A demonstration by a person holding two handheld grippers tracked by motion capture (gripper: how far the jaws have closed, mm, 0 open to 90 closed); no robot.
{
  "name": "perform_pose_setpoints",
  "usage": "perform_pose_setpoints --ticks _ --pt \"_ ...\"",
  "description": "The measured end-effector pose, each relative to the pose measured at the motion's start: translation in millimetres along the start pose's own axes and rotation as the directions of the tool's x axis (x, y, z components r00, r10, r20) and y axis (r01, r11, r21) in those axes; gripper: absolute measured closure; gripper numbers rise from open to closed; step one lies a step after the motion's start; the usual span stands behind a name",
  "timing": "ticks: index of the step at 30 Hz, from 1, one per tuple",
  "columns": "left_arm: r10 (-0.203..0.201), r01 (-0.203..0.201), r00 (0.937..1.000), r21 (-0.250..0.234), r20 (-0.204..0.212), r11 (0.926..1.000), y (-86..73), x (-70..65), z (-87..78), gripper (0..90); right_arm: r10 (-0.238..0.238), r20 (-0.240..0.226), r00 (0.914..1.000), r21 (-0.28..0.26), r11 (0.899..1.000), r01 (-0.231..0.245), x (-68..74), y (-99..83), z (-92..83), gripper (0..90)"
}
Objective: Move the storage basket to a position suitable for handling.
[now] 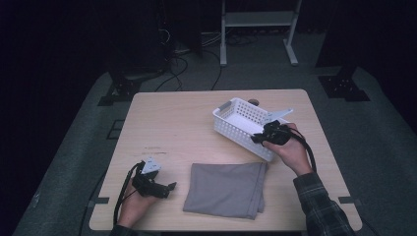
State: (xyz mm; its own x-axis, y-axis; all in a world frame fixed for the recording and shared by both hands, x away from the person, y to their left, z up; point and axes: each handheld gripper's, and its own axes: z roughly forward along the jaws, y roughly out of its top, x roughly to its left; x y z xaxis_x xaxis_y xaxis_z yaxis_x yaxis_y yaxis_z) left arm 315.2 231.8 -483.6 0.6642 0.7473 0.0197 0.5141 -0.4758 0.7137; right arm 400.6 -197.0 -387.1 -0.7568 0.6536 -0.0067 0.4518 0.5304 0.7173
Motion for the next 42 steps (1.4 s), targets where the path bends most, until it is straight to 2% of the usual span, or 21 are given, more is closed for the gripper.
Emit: perform_pose_setpoints --ticks 9,16,28,36,38,42 --pt "-0.006 0.006 1.0 -0.002 0.001 1.0 0.0 -0.3 0.1 0.0 0.031 0.038 0.9988 -0.002 1.0 -0.031 -8.5 -29.0 -20.6 84.5" --pt "-0.004 0.004 1.0 0.0 -0.001 1.0 0.0 -0.1 0.0 0.0 0.057 0.05 0.9971 0.005 0.998 -0.058 -11.9 -51.0 -29.9 84.4" --pt "-0.007 0.007 1.0 -0.002 -0.001 1.0 -0.1 -0.3 0.2 0.0 0.076 0.049 0.9959 0.023 0.997 -0.078 -8.6 -74.2 -31.9 84.1" --pt "-0.007 0.007 1.0 -0.002 -0.001 1.0 -0.1 -0.3 0.2 0.0 0.076 0.056 0.9955 0.033 0.996 -0.078 -5.5 -78.5 -28.4 83.1" --pt "-0.007 0.007 1.0 -0.003 -0.001 1.0 -0.1 -0.3 0.2 0.0 0.089 0.054 0.9946 0.031 0.995 -0.091 -5.1 -78.7 -28.6 79.7" --pt "-0.007 0.007 1.0 -0.002 -0.001 1.0 0.0 -0.3 0.1 0.0 0.096 0.056 0.9938 0.005 0.995 -0.097 -5.7 -77.9 -31.0 66.5"
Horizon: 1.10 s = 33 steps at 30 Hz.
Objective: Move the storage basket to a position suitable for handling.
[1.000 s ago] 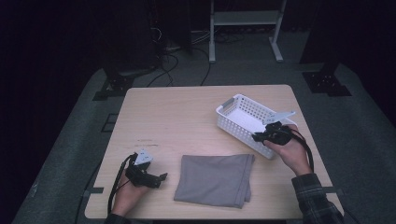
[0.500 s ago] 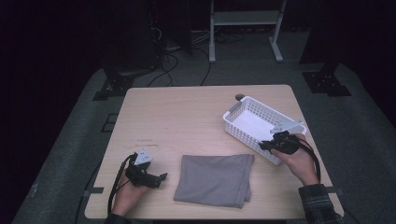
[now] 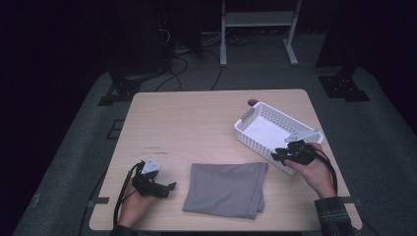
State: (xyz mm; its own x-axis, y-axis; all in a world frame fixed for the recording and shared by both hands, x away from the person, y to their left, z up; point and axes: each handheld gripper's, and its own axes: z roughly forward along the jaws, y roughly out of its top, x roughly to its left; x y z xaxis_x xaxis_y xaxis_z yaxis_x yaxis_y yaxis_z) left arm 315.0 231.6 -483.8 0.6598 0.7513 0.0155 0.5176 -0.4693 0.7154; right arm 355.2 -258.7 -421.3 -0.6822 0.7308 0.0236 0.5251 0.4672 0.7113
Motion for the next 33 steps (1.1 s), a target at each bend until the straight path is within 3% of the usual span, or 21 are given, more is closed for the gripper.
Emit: perform_pose_setpoints --ticks 7,14,19,25,33 --pt "0.0 0.0 1.0 0.0 0.0 1.0 0.0 0.0 0.0 0.0 -0.01 -0.003 0.9999 -0.042 0.999 0.01 5.7 5.2 -9.9 50.9" --pt "0.0 0.0 1.0 0.0 0.0 1.0 0.0 0.0 0.0 0.0 -0.056 -0.017 0.9983 -0.06 0.997 0.055 19.0 11.5 -14.6 38.1" --pt "0.0 0.0 1.0 0.0 0.0 1.0 0.0 0.0 0.0 0.0 -0.078 -0.052 0.9956 -0.081 0.994 0.073 30.6 17.1 -15.5 31.1" --pt "0.001 -0.001 1.0 0.001 0.0 1.0 0.0 0.0 -0.1 0.0 -0.125 -0.109 0.9862 -0.083 0.99 0.116 48.8 22.9 -6.5 27.6" --pt "0.0 0.0 1.0 0.0 0.0 1.0 0.0 0.0 0.0 0.0 -0.174 -0.151 0.9732 -0.051 0.985 0.168 68.7 26.2 10.6 25.8"
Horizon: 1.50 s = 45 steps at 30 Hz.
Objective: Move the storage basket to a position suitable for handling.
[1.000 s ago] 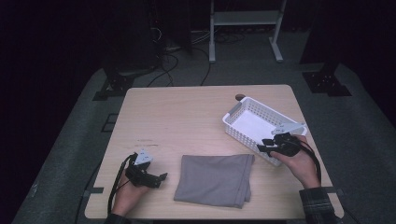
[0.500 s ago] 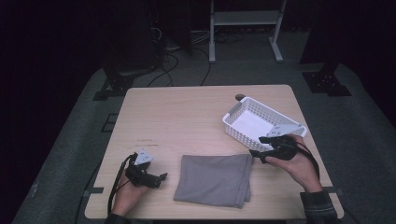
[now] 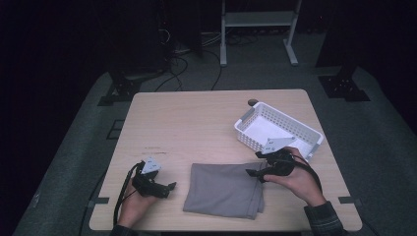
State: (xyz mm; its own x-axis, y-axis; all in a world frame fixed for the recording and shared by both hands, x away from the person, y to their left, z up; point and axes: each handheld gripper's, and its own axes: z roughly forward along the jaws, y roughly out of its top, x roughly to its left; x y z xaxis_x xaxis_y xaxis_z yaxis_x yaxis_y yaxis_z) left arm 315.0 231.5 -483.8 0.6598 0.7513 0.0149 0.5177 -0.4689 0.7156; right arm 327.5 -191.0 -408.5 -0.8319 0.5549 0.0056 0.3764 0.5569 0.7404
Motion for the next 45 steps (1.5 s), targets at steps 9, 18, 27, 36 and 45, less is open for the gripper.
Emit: perform_pose_setpoints --ticks 9,18,27,36,45 --pt "0.003 -0.003 1.0 0.0 -0.001 1.0 0.1 0.2 0.0 0.0 -0.037 -0.062 0.9974 0.028 0.999 0.039 14.2 3.0 17.2 23.4" --pt "0.001 -0.001 1.0 0.0 0.0 1.0 0.0 0.1 0.0 0.0 -0.062 -0.114 0.9915 0.048 0.997 0.068 26.6 5.3 31.0 19.8" --pt "0.0 0.0 1.0 0.0 0.0 1.0 0.0 0.0 0.0 0.0 -0.095 -0.163 0.9821 0.081 0.991 0.109 39.8 8.2 48.8 18.5" --pt "0.0 0.0 1.0 0.0 0.0 1.0 0.0 0.0 0.0 0.0 -0.141 -0.178 0.9739 0.111 0.981 0.162 47.5 11.1 71.6 18.8" --pt "0.001 -0.001 1.0 0.001 0.0 1.0 0.0 0.1 0.0 0.0 -0.165 -0.186 0.9687 0.122 0.974 0.189 55.9 9.2 87.3 13.3"
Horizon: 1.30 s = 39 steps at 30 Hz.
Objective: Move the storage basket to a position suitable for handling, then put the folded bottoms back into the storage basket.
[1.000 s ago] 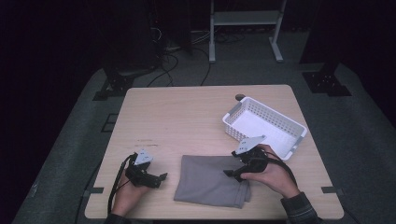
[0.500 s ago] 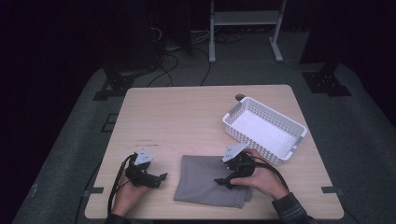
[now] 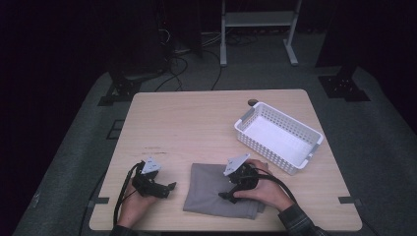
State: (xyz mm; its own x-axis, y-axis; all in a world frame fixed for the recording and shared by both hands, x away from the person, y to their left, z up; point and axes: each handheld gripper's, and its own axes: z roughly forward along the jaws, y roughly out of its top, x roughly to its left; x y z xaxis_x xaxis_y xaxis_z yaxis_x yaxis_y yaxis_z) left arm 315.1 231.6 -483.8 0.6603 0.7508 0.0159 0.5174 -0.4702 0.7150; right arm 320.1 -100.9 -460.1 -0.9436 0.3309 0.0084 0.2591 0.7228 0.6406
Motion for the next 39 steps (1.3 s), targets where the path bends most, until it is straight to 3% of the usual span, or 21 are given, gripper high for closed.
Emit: perform_pose_setpoints --ticks 6,10,20,22,27,32,39 --pt "0.0 0.0 1.0 0.0 0.0 1.0 0.0 0.0 0.0 0.0 -0.019 0.027 0.9994 0.015 1.0 0.019 1.5 -1.4 6.9 8.9" --pt "0.0 0.0 1.0 0.0 0.0 1.0 0.0 0.0 0.0 0.0 -0.016 0.031 0.9994 0.014 1.0 0.015 2.3 -4.5 12.3 0.0" --pt "-0.001 0.001 1.0 -0.001 0.0 1.0 -0.2 -0.1 0.1 0.0 -0.004 0.037 0.9993 0.013 1.0 0.003 6.6 -5.6 13.7 1.1" --pt "0.0 0.0 1.0 -0.001 0.0 1.0 -0.2 -0.1 0.1 0.0 -0.001 0.038 0.9993 0.016 1.0 0.001 7.8 -5.4 12.8 5.4" --pt "0.0 0.0 1.0 0.0 0.0 1.0 -0.2 -0.1 0.0 0.0 -0.021 0.025 0.9995 0.017 1.0 0.021 14.8 -3.9 6.5 28.8" --pt "0.0 0.0 1.0 0.0 0.0 1.0 -0.2 -0.1 0.0 0.0 0.013 0.022 0.9997 0.003 1.0 -0.013 16.4 -3.9 4.4 47.6" --pt "0.0 0.0 1.0 0.0 0.0 1.0 -0.1 -0.1 0.0 0.0 0.079 0.044 0.9959 -0.031 0.997 -0.078 17.8 -5.8 3.9 59.2"
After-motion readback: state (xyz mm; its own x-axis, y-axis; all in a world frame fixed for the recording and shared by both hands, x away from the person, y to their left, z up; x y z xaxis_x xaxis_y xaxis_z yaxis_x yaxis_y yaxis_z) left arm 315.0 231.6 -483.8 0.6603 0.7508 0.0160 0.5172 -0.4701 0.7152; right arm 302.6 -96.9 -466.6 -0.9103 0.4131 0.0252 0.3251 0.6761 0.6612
